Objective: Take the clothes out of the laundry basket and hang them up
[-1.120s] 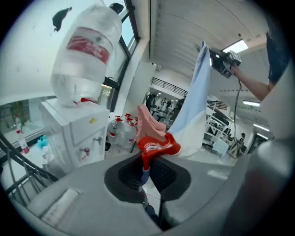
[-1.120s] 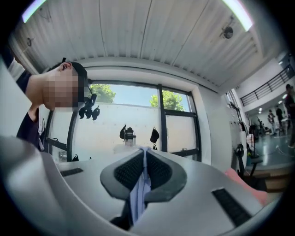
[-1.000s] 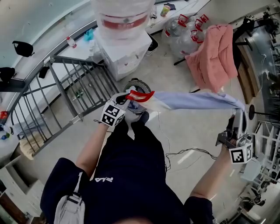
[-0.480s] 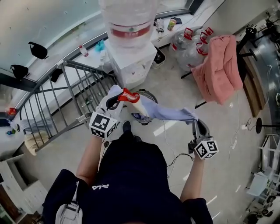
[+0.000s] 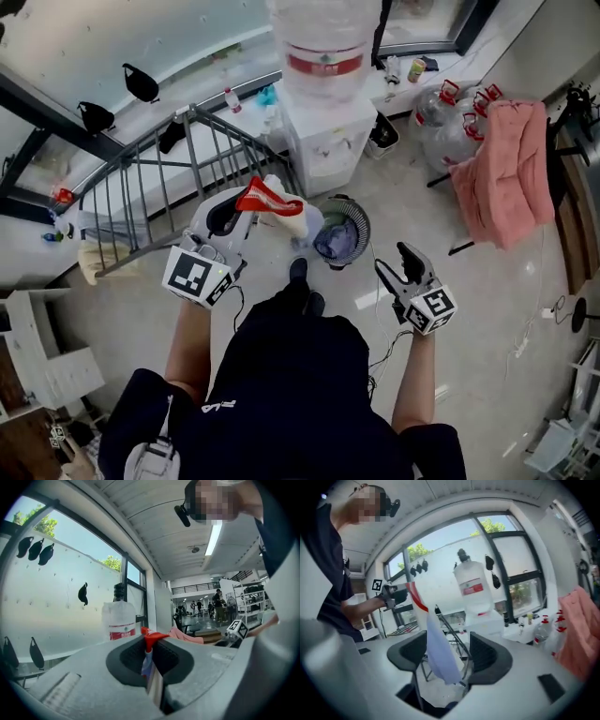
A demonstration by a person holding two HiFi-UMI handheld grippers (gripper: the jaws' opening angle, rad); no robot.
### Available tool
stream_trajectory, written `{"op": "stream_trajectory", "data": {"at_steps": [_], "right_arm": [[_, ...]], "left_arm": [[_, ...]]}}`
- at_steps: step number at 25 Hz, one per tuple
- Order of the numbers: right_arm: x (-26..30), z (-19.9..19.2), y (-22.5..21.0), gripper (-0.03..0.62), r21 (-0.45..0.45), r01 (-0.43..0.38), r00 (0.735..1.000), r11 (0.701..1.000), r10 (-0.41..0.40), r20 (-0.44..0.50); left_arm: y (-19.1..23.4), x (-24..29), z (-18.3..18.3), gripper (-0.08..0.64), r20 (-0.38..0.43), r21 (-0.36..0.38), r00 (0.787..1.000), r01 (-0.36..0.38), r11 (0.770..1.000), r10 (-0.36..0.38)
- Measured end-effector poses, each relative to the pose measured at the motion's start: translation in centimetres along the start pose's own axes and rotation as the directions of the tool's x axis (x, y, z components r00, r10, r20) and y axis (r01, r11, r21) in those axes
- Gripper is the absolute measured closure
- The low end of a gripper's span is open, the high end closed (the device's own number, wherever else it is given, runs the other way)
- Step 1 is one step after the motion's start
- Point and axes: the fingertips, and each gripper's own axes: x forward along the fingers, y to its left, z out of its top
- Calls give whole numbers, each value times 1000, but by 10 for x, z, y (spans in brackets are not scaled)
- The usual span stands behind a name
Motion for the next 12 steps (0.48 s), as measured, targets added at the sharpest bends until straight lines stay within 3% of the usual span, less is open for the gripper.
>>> {"op": "stream_trajectory", "data": {"at_steps": [2, 4, 10, 12], "right_arm": [[37, 6, 35, 305, -56, -149, 989, 987, 149, -8], [73, 12, 71, 305, -83, -291, 957, 953, 290, -22], [134, 6, 194, 293, -154, -607, 795, 779, 596, -115], [132, 0, 232, 287, -129, -650, 760, 749, 642, -105]], "left_arm": [[-7, -17, 15, 529, 24, 12, 1000, -13, 1000, 12], [-13, -33, 29, 529, 41, 32, 999, -29, 999, 27], [-11, -83, 45, 529, 51, 83, 986, -162, 983, 158], [-2, -100, 47, 529, 46, 73, 976, -217, 973, 214]]}}
